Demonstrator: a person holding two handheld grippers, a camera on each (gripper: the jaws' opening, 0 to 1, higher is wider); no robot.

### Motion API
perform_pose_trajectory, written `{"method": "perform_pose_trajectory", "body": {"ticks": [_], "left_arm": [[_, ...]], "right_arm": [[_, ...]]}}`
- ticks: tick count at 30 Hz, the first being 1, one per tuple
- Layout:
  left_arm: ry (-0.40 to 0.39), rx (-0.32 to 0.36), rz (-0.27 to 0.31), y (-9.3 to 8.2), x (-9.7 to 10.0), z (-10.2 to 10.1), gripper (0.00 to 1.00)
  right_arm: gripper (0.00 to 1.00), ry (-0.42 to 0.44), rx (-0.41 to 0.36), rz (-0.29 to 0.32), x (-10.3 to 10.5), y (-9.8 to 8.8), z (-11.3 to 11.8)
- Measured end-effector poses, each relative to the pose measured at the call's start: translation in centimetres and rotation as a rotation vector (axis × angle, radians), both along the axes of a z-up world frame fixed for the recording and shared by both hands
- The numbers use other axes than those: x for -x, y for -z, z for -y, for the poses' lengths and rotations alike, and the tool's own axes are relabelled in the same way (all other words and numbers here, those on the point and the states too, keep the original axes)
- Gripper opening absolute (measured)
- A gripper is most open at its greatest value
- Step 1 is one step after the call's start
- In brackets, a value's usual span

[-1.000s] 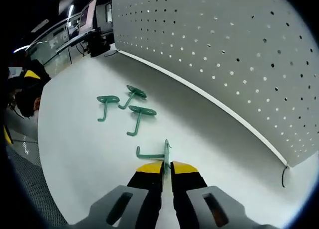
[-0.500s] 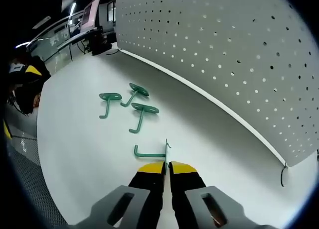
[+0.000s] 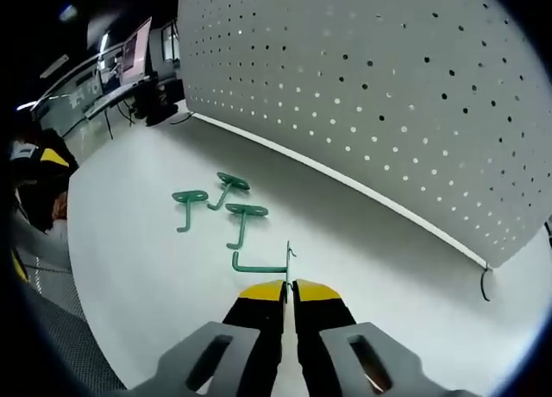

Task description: Insert the hook assembly into the mounting plate slot until the hook locks in place.

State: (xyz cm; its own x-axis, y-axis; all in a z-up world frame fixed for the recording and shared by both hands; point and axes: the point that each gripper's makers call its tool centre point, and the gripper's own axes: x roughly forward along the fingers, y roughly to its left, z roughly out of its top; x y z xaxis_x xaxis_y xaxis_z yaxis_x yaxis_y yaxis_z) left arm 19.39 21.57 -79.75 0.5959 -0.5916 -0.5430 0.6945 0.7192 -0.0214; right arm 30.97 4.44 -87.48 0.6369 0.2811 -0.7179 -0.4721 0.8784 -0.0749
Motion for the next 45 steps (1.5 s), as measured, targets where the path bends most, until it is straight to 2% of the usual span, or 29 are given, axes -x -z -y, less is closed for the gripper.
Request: {"method": "perform_pose_trajectory", "body": {"ticks": [10,19,22,24,30,33,34,37,41,42,45], "left_arm": [[-0.011,-0.002,0.026,-1.9,-1.9,-0.9,0.78],[-0.045,-0.024,-0.008,-1.9,-3.1,-1.6,0.76],[-0.076,0.047,-0.046,-2.6,-3.6,-1.3,0.76],[-0.117,0.074,-0.034,-3.3,-4.3,-1.6,0.72],[-0.115,0.094,-0.035,-4.4,-5.4,-1.3,0.71],[-0.117,0.153,-0.074,-4.7,-5.6,-0.5,0.71],[-0.132,0.179,-0.116,-4.5,-5.6,-0.3,0.71],[-0.123,0.225,-0.188,-4.3,-5.4,0.7,0.71],[-0.113,0.313,-0.260,-4.7,-5.3,2.4,0.68],[-0.107,0.343,-0.281,-5.0,-5.2,3.0,0.68],[-0.095,0.374,-0.331,-5.2,-4.9,3.9,0.64]], "right_arm": [[0.01,0.013,-0.011,0.088,0.2,-3.2,0.0],[0.01,0.046,-0.052,0.134,1.5,-5.1,-0.2],[0.01,0.056,-0.062,0.148,2.1,-5.7,-0.4],[0.01,0.071,-0.071,0.160,2.4,-6.0,-0.4],[0.01,0.099,-0.129,0.206,3.5,-7.6,-1.2],[0.01,0.104,-0.150,0.242,4.1,-8.7,-1.8],[0.01,0.106,-0.153,0.245,4.2,-8.9,-1.9],[0.01,0.128,-0.197,0.264,4.7,-9.8,-2.4],[0.01,0.122,-0.251,0.328,5.3,-11.5,-3.5],[0.01,0.120,-0.255,0.336,5.5,-11.7,-3.7],[0.01,0.099,-0.248,0.359,6.0,-12.0,-4.4]]}}
